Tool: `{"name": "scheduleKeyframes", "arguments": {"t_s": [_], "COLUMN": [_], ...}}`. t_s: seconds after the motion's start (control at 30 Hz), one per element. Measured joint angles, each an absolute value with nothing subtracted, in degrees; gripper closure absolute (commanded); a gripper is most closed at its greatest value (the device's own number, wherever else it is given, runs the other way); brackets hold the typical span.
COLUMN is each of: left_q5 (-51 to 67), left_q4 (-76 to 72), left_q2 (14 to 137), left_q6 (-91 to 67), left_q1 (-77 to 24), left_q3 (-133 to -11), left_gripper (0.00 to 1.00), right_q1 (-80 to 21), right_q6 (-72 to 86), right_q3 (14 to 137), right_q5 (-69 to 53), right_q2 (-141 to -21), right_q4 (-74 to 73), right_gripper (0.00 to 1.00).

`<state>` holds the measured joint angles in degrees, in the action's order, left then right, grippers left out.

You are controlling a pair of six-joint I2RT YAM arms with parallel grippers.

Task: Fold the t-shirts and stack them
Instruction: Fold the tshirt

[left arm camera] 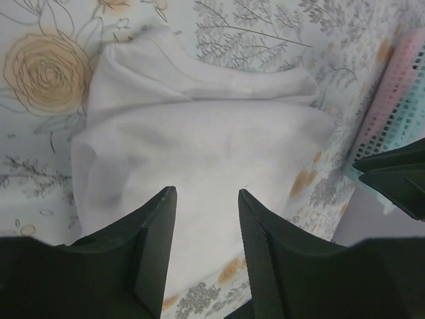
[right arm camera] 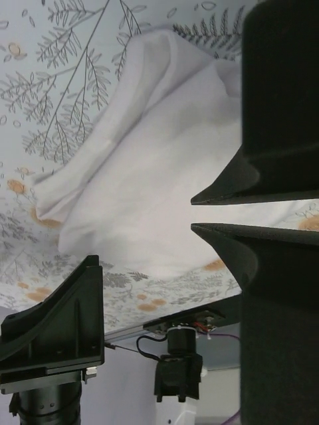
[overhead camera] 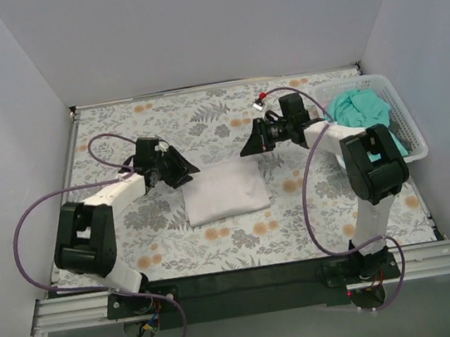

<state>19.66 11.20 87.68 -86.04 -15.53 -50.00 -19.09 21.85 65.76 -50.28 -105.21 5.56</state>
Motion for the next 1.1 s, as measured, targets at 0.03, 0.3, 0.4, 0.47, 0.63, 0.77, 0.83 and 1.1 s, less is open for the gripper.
{"name": "scheduleKeyframes", "arguments": {"t_s": [0.03, 0.3, 0.4, 0.47, 0.63, 0.77, 0.83, 1.1], "left_q5": [19.38, 19.59, 19.92, 20.01, 20.58, 20.64, 20.69, 20.78], "left_q4": [10.37, 7.16, 5.91, 5.72, 6.13, 7.01, 7.01, 5.45], "left_q2": [90.0, 102.28, 102.8, 102.78, 100.77, 93.8, 89.62, 87.22], "left_q6": [-85.93, -85.84, -85.89, -85.86, -85.82, -85.95, -85.97, -87.46], "left_q1": [-15.44, -12.62, -12.03, -11.88, -11.86, -11.84, -11.84, -12.6], "left_q3": [-50.74, -53.36, -53.47, -53.47, -53.21, -51.66, -50.87, -45.67], "left_gripper": [0.62, 0.76, 0.77, 0.73, 0.55, 0.5, 0.5, 0.66], "right_q1": [-19.07, -16.45, -14.79, -13.91, -13.54, -14.57, -15.51, -17.41], "right_q6": [22.09, 22.92, 23.42, 23.42, 23.4, 23.4, 23.38, 22.26], "right_q3": [66.74, 69.19, 69.28, 69.32, 67.81, 64.82, 62.98, 55.94], "right_q5": [-49.91, -47.35, -48.97, -49.04, -48.05, -47.86, -47.92, -47.22], "right_q2": [-107.02, -121.4, -121.97, -121.86, -117.8, -110.91, -107.81, -107.53], "right_q4": [6.13, 6.98, 8.05, 8.38, 8.16, 8.27, 8.82, 9.47], "right_gripper": [0.79, 0.8, 0.8, 0.79, 0.78, 0.78, 0.78, 0.8]}}
